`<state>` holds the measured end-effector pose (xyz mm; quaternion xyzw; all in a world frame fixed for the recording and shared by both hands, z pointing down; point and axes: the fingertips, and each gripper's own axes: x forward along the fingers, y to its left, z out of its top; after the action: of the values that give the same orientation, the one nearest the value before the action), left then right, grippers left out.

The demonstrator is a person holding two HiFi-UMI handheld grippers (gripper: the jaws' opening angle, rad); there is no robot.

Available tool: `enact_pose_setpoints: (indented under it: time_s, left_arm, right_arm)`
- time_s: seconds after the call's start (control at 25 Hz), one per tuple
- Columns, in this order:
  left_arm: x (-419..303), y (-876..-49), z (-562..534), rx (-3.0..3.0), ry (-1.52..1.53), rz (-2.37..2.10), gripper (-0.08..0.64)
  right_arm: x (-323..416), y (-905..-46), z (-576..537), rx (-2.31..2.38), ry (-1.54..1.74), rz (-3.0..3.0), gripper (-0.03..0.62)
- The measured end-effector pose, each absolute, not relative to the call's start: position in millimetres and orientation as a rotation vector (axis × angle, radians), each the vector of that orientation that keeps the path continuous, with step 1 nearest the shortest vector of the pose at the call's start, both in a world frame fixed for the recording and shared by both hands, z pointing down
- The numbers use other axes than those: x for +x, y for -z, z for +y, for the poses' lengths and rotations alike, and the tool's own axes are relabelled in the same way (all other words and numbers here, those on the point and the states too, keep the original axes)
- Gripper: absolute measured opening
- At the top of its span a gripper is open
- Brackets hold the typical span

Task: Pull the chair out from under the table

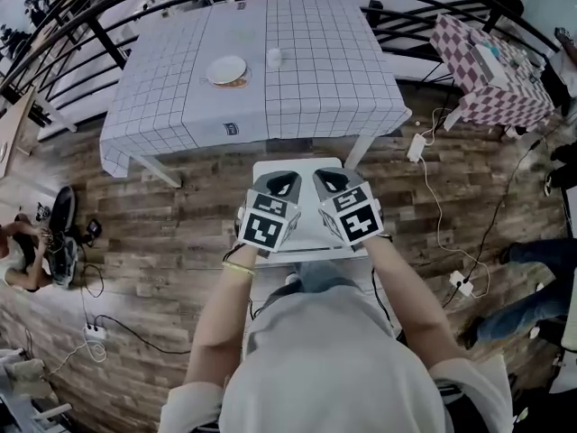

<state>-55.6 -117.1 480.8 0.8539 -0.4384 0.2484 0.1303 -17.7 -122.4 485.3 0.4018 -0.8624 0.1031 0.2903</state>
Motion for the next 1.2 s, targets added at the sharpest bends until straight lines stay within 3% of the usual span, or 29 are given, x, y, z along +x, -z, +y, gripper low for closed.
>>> enact_pose_setpoints:
  time_s: [0.6, 1.2]
  left_arm:
    - [-81, -464, -128, 2.381, -0.391, -1.585, 0.01]
    - [-93, -469, -126, 2.346, -0.34, -1.619, 0.009]
  right_arm:
    - [-4, -460, -131, 1.416, -0.412, -2.434, -0.003]
    - [-9, -472, -126, 1.404, -0.455, -2.445, -0.003]
